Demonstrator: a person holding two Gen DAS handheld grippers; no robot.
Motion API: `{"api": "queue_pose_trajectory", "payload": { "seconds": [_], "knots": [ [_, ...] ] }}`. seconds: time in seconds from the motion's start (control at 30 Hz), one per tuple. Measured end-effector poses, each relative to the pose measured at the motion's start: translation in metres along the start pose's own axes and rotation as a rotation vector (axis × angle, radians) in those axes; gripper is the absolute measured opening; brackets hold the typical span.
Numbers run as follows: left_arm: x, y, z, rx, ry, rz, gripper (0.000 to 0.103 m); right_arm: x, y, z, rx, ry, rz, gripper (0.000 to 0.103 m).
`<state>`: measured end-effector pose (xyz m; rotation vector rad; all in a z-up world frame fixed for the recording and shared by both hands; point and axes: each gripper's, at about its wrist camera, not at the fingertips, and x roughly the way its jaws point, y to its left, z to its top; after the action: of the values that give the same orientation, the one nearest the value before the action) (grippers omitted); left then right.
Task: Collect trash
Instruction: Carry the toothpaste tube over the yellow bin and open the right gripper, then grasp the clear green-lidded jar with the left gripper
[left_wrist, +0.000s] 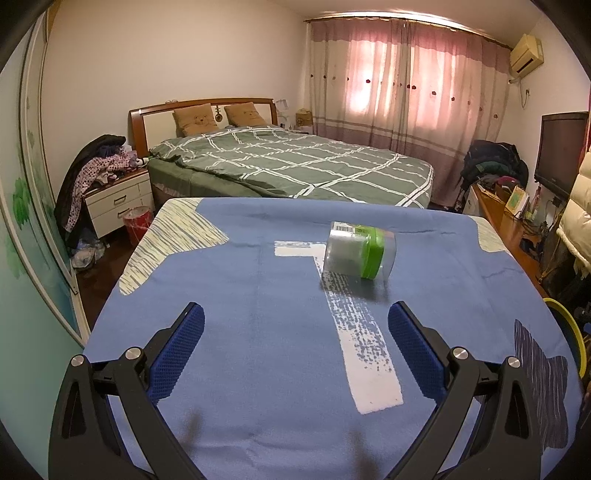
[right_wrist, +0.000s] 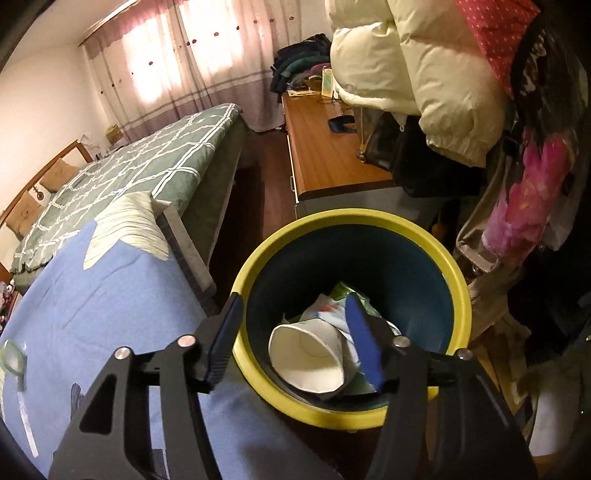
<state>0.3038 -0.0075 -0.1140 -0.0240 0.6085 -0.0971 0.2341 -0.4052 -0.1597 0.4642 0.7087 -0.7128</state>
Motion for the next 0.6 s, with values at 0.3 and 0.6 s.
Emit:
{"api": "queue_pose_trajectory", "payload": {
  "seconds": [0.3, 0.6],
  "knots": [
    [0.021, -0.022, 0.001, 0.057, 0.121, -0.056, 0.098, 0.002, 0.0, 0.001, -0.006, 0.01, -0.005, 0.067],
    [0.081, -0.057, 0.034, 0.14, 0.182, -0.085, 0.098, 0.005, 0.002, 0.002, -0.011, 0.017, 0.002, 0.067]
  ]
}}
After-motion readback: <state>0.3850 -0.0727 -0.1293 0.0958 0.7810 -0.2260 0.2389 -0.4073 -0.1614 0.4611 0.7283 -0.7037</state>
